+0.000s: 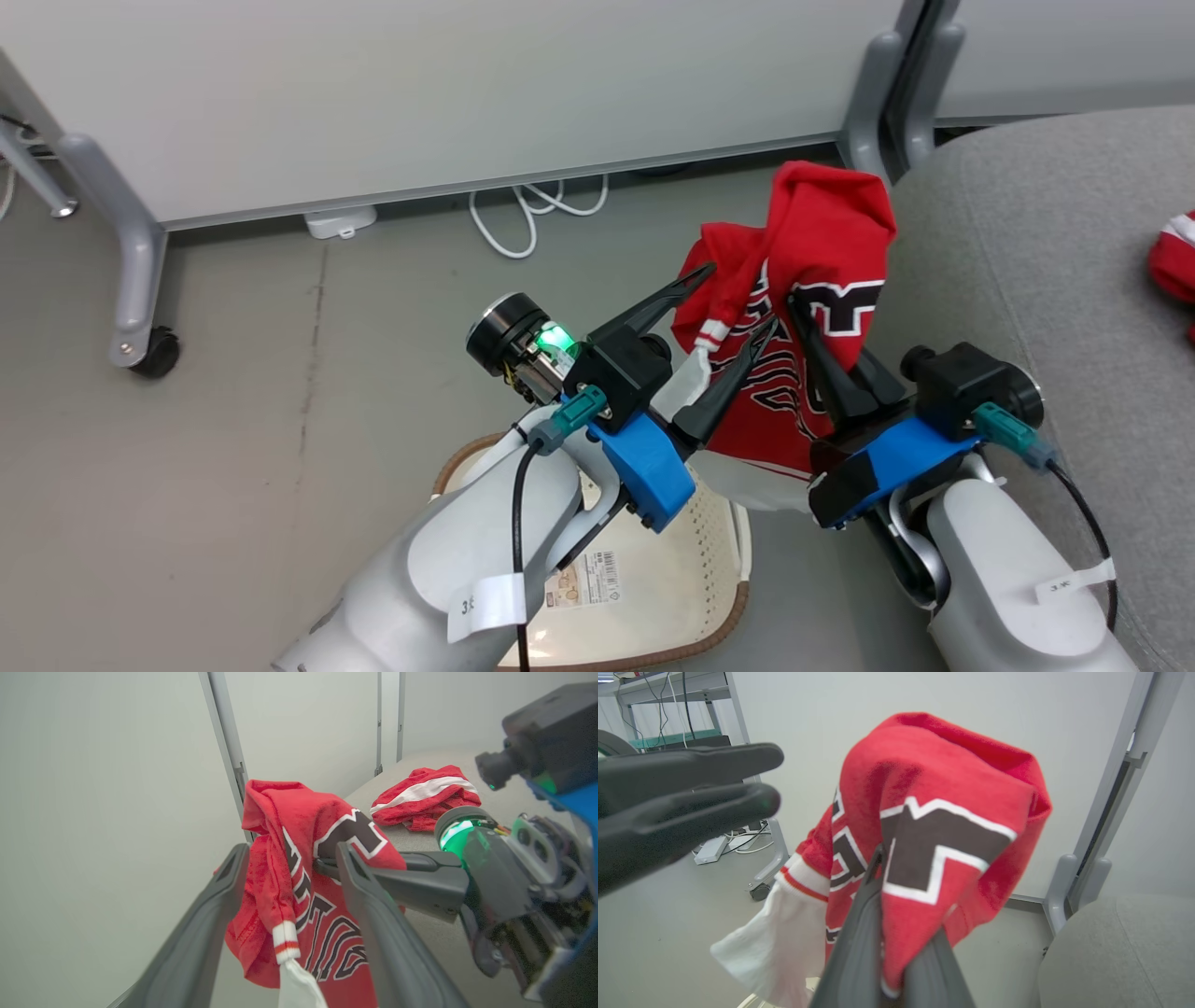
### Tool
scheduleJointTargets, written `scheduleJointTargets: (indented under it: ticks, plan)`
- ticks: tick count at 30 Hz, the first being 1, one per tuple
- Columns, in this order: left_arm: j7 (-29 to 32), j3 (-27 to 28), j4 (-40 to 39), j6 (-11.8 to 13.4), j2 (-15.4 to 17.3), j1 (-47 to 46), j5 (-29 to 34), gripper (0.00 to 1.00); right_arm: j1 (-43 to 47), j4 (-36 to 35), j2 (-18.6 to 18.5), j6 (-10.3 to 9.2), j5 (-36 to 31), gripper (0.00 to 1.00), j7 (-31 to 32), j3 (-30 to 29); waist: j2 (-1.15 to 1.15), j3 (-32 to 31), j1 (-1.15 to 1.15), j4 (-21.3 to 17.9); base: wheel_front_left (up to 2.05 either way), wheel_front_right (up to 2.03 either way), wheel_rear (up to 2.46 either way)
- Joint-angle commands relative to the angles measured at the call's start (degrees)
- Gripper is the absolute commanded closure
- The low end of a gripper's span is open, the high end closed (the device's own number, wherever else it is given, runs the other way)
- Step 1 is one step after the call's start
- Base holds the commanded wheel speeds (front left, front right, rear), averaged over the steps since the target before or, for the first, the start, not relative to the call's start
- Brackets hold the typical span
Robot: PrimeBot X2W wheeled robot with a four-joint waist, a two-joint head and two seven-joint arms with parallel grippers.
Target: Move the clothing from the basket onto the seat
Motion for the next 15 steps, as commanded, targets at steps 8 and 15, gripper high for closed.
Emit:
scheduleJointTargets:
  ticks: [8, 15]
  plan:
    - [-0.3, -0.8, -0.8, 0.0, 0.5, 0.4, 0.6, 0.00, 2.6, -3.8, -1.3, 0.01, -1.4, 1.00, 0.0, -4.9, 0.00, 1.6, 0.00, -5.4, 0.00, 0.00, 0.00]
    - [-0.3, -1.9, -1.6, 0.0, 0.8, 0.7, 1.0, 0.00, 4.4, -6.4, -1.2, 0.01, -2.2, 1.00, 0.0, -9.5, 0.00, 3.0, 0.00, -9.3, 0.00, 0.00, 0.00]
